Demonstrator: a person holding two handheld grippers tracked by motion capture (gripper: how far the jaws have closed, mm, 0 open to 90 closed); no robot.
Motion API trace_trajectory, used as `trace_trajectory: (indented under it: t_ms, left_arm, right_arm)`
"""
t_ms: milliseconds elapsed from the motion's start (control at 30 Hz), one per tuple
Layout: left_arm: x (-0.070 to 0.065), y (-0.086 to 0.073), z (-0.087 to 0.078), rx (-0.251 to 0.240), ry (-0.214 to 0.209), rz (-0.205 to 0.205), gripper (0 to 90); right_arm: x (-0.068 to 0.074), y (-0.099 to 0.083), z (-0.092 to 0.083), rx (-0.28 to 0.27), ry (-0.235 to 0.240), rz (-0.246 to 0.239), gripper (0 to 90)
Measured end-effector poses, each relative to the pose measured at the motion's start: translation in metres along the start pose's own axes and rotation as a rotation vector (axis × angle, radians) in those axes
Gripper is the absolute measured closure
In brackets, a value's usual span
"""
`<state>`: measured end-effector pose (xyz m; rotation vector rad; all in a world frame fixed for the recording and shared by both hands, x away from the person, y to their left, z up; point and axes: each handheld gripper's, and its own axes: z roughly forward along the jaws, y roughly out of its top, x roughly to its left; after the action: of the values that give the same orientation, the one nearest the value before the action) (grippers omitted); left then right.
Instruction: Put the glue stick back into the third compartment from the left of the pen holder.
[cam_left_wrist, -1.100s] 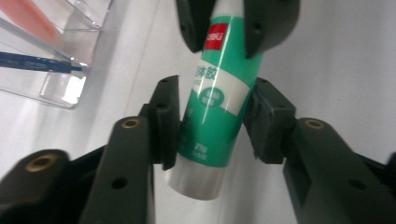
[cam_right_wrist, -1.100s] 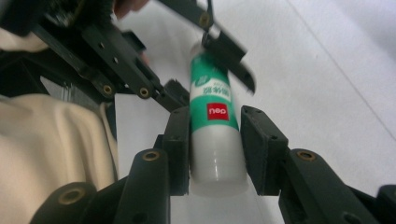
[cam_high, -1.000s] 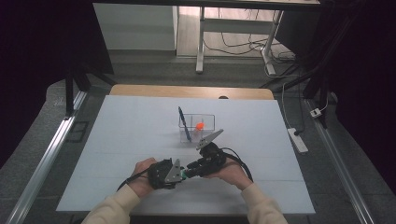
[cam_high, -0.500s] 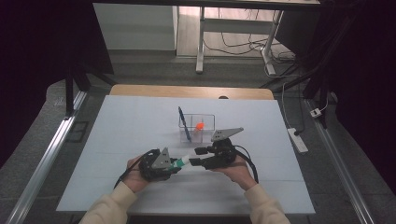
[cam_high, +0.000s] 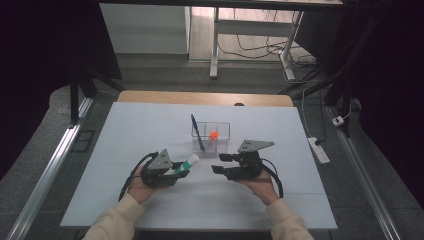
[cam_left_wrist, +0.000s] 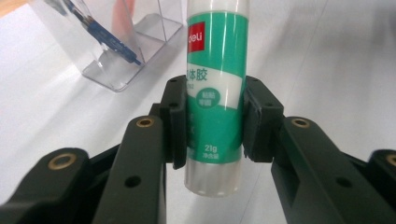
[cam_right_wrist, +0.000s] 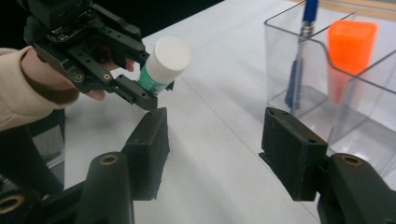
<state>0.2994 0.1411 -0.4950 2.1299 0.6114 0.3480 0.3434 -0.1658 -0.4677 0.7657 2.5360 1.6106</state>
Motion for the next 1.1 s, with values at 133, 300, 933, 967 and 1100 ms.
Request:
trace_trajectory:
  t_ms: [133, 300, 933, 967, 1100]
  left_arm:
    - [0.000, 0.000, -0.001, -0.018, 0.006, -0.012, 64.9]
    - [0.000, 0.000, -0.001, -0.024, 0.006, -0.012, 64.9]
    - [-0.012, 0.005, 0.007, -0.037, -0.009, 0.016, 64.8]
    - [-0.013, 0.005, 0.007, -0.037, -0.009, 0.017, 64.8]
    - [-0.014, 0.006, 0.008, -0.039, -0.013, 0.022, 64.8]
  right_arm:
    - [0.000, -0.002, -0.002, -0.026, -0.016, -0.001, 41.1]
    - [0.003, -0.003, 0.001, -0.046, -0.027, -0.009, 40.1]
    - [0.017, -0.005, 0.021, -0.083, 0.002, -0.002, 38.8]
    - [0.018, -0.006, 0.022, -0.084, 0.005, 0.004, 38.7]
    - [0.020, -0.007, 0.026, -0.090, 0.002, 0.002, 38.7]
